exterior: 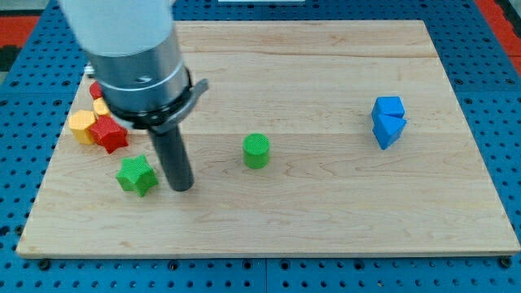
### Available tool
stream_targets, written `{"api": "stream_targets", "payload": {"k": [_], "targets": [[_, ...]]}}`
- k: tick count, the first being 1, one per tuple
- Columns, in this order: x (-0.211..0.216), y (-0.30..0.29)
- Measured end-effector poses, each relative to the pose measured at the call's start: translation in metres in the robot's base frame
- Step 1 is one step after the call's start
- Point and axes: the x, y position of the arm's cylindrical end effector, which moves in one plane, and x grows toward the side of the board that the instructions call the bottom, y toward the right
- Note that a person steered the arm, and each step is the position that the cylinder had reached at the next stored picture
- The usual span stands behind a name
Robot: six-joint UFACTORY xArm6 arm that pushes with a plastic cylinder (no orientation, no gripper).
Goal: Push the green star below the red star
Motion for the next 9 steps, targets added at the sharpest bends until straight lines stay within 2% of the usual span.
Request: {"api": "stream_targets", "payload": {"k": [1,3,4,5,6,7,8,9], "targets": [[-0.014,-0.035],[0.004,-0.13],[-0.004,-0.102],[-0.027,-0.137],[-0.027,-0.194],[0.021,-0.176],[0.04,-0.15],[-0.005,-0.161]]}}
